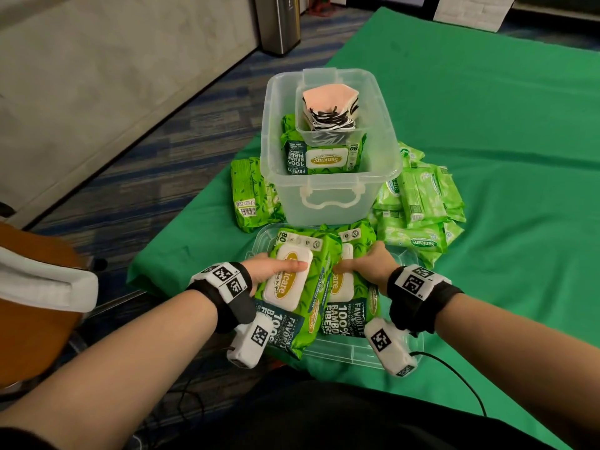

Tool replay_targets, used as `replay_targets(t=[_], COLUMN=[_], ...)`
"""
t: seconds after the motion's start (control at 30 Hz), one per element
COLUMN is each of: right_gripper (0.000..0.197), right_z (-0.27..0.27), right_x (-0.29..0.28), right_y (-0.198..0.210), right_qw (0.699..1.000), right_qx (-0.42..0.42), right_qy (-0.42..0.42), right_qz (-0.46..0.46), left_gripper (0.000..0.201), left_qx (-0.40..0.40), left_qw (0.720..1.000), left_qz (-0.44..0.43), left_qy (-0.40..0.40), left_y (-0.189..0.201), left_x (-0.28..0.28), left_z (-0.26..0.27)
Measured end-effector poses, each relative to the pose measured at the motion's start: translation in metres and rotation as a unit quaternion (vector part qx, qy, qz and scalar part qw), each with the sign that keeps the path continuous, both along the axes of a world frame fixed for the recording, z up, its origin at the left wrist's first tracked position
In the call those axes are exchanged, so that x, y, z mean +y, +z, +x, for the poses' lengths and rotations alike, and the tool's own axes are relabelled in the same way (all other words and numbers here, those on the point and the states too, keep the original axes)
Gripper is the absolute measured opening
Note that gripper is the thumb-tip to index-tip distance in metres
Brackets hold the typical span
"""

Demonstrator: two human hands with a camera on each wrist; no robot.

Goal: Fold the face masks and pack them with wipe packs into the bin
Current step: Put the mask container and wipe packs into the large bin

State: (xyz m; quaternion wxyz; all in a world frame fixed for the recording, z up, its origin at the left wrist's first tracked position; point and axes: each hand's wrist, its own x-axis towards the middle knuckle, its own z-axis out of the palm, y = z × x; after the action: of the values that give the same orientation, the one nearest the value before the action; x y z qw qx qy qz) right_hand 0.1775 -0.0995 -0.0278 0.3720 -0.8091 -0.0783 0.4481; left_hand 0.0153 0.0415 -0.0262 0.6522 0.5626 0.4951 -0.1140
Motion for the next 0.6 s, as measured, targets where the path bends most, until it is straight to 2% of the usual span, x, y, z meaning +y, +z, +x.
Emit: replay_targets(t=[0.07,0.13,0.17,0.2,0.27,0.3,0.33,0.37,0.47,0.53,0.6], right_gripper=[0.089,0.097,0.103,0.104,0.091,0.081,0.075,0.072,0.073,0.076,0.090], right_z=[0.002,0.003,0.004,0.005,0.008,0.010,0.014,0.018,0.028,0.034,0.040], right_x=[-0.002,-0.006,-0.007,-0.009,-0.013,-0.016,-0.018,-0.021,-0.029,-0.032,-0.031], right_y=[-0.001,0.001,0.002,0.004,0.016,0.025,0.033,0.042,0.076,0.101,0.126], right_qw=[1.000,1.000,1.000,0.999,0.997,0.995,0.991,0.986,0.961,0.950,0.939], right_qx=[-0.011,-0.019,-0.025,-0.030,-0.054,-0.072,-0.095,-0.120,-0.188,-0.200,-0.197], right_qy=[0.002,0.001,0.007,0.016,0.043,0.064,0.087,0.113,0.187,0.210,0.207], right_qz=[0.000,0.003,0.007,0.011,0.018,0.020,0.027,0.038,0.080,0.121,0.191], left_gripper=[0.067,0.094,0.101,0.094,0.062,0.058,0.064,0.071,0.073,0.079,0.072], left_qx=[-0.008,-0.012,-0.016,-0.024,-0.043,-0.054,-0.058,-0.057,-0.044,-0.060,-0.086], left_qw=[1.000,0.998,0.996,0.994,0.988,0.984,0.977,0.965,0.909,0.875,0.852], left_qz=[0.021,0.060,0.080,0.098,0.135,0.159,0.196,0.246,0.404,0.476,0.516], left_qy=[-0.001,-0.025,-0.040,-0.051,-0.063,-0.063,-0.066,-0.075,-0.091,-0.069,-0.019], left_y=[0.006,0.010,0.010,0.015,0.030,0.038,0.047,0.057,0.089,0.109,0.125], left_x=[0.003,0.004,0.005,0.005,0.006,0.008,0.012,0.017,0.030,0.037,0.047], left_z=[0.003,0.007,0.008,0.010,0.011,0.011,0.010,0.008,-0.004,-0.012,-0.017])
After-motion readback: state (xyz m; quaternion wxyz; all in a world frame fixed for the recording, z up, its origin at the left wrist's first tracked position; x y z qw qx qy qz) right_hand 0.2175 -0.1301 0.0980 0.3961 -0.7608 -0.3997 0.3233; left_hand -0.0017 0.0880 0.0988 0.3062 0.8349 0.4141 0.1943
